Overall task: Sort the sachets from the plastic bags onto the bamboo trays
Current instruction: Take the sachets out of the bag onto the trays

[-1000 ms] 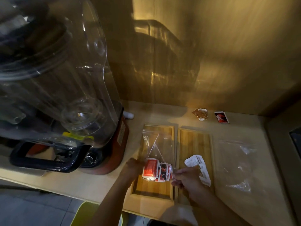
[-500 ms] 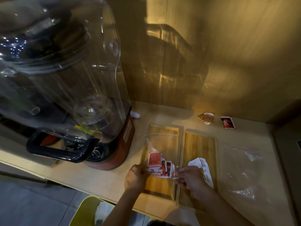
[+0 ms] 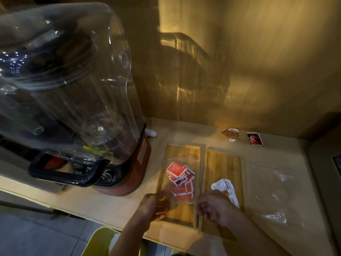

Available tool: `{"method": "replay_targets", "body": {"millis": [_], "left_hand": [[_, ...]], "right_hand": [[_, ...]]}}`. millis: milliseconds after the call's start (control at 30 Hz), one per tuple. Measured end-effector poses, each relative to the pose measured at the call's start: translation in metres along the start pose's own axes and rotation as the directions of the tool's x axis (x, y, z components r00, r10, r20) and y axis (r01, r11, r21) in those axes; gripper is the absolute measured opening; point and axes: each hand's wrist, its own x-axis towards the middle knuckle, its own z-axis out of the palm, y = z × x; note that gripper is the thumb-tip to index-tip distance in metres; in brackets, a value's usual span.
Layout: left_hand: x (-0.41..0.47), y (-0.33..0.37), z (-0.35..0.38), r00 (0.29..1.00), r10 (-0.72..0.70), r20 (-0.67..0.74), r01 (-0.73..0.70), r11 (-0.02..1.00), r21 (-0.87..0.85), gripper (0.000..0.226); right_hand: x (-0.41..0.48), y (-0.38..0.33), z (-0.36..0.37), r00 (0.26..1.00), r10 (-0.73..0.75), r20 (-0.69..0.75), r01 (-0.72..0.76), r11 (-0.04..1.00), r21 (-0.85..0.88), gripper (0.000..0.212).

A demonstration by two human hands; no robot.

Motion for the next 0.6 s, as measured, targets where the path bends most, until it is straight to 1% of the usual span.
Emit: {"method": "replay_targets", "body": {"millis": [33,67,133,200,267,467,600], "left_hand": [[-0.001,0.001,0.001,1.000,0.007,-0.008,-0.007,1.000,0.015,0.037],[-0.002,0.002,0.002,1.000,0.022,-0.018,-0.022,1.000,0.014,0.038],[-0.005,0.004,0.005,0.996,0.084,-0.034,-0.085,0.996,-0.022,0.029],[-0.008,0.009,0.005,0.983,0.166,-0.081,-0.171,0.984,-0.055,0.018],[-0.012,0.015,0.003,0.967,0.224,-0.123,-0.234,0.970,-0.071,0.014],[-0.035,0.035,-0.007,0.897,0.423,-0.129,-0.423,0.906,0.034,0.023],[-0.048,0.048,-0.013,0.869,0.482,-0.113,-0.479,0.876,0.050,0.025]], "right_hand": [[-0.001,-0.001,0.001,1.000,-0.003,0.004,0.003,1.000,0.012,0.012],[-0.002,-0.002,0.002,1.000,-0.011,0.010,0.011,1.000,0.022,0.012],[-0.004,-0.006,0.003,0.999,-0.030,0.029,0.029,0.999,0.043,0.011],[-0.007,-0.012,0.004,0.998,-0.044,0.043,0.042,0.997,0.061,0.011],[-0.009,-0.017,0.005,0.996,-0.066,0.053,0.062,0.994,0.086,0.016],[-0.019,-0.037,0.006,0.986,-0.162,0.045,0.154,0.976,0.152,0.016],[-0.027,-0.049,0.005,0.979,-0.195,0.055,0.182,0.965,0.188,0.024]]}}
